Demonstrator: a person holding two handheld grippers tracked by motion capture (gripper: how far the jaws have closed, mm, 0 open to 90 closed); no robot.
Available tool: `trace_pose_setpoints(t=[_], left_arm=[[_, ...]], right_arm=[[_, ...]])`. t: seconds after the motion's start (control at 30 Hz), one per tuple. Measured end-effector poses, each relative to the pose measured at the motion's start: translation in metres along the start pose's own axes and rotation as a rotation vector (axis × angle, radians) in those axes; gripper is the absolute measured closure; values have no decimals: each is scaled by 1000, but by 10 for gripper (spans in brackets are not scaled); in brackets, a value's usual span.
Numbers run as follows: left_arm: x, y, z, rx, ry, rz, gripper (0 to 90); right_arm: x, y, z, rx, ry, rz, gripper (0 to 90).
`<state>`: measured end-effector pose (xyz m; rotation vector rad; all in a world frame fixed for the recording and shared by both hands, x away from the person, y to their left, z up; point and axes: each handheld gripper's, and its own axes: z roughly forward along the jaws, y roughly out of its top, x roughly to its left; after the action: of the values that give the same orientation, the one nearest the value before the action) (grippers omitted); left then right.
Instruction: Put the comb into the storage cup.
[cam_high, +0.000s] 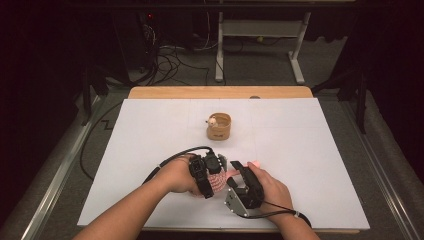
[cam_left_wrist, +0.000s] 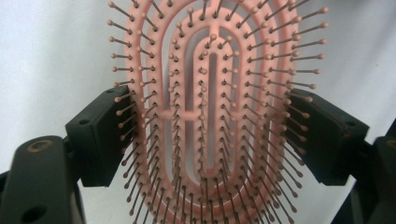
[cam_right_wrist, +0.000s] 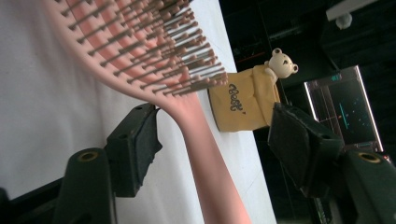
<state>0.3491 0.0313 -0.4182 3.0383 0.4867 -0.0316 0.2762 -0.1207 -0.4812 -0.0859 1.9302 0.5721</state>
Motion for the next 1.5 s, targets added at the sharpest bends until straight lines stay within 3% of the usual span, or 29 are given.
trace_pose_setpoints(t=[0.6,1.0,1.2,1.5], left_arm=[[-1,2,-2,-11,-4,7,199],[-2,3,-5,-21,-2,14,199],[-3,4,-6,-20,2,20,199],[-3,4,-7,-30,-3,16,198]], right_arm=[[7,5,0,-9,12,-97,565],[9,6,0,13,5,-134,642],[12,6,1,28,-21,-172,649],[10,7,0,38,-43,-185,697]])
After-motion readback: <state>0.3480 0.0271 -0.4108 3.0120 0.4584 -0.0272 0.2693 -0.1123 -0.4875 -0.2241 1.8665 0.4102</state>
